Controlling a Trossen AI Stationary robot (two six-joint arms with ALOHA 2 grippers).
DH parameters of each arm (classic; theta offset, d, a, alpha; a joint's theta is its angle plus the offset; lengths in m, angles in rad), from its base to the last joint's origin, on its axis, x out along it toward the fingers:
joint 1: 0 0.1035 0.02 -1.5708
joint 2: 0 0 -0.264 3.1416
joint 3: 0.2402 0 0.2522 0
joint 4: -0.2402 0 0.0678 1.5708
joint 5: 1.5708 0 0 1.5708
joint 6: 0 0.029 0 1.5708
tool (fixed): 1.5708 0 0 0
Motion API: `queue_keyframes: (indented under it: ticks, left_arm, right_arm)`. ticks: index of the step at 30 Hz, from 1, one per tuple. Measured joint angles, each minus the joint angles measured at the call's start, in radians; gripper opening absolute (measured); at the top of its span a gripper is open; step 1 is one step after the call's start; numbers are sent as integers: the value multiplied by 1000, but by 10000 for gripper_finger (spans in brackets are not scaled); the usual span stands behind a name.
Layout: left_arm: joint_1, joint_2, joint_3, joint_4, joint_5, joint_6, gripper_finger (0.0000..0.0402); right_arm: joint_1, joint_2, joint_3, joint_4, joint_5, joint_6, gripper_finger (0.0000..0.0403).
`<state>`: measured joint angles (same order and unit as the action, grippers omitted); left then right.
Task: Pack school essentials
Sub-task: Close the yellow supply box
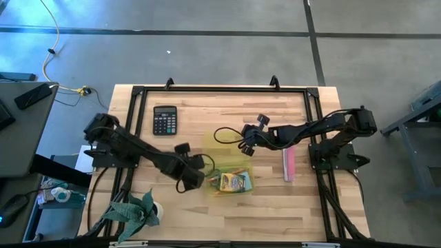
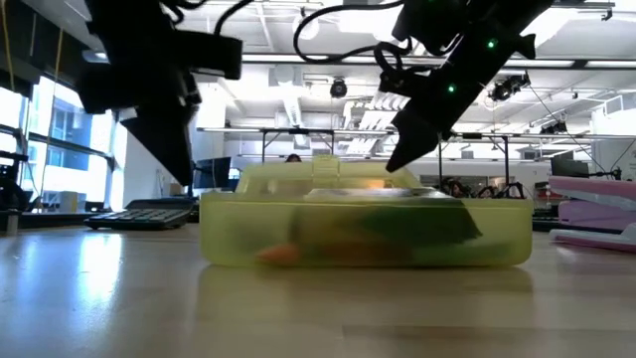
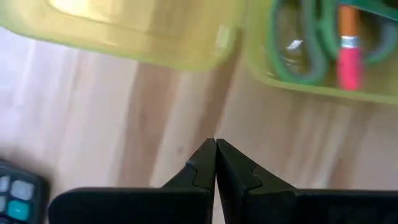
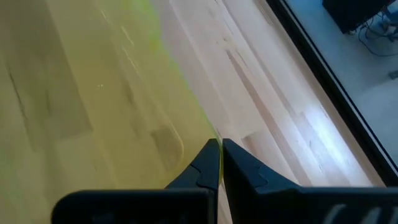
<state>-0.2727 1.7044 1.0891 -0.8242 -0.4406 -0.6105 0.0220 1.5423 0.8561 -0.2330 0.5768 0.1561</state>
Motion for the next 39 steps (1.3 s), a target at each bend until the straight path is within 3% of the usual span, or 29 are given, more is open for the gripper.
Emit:
queue_keyframes:
  ticks: [19, 39]
  left_arm:
    - [277, 0, 0, -11, -34, 120, 0]
    - [648, -3, 1, 13, 309, 424, 0]
  right_arm:
    - [81, -14, 0, -40, 93, 51, 4]
    - [98, -14, 0, -56, 118, 79, 4]
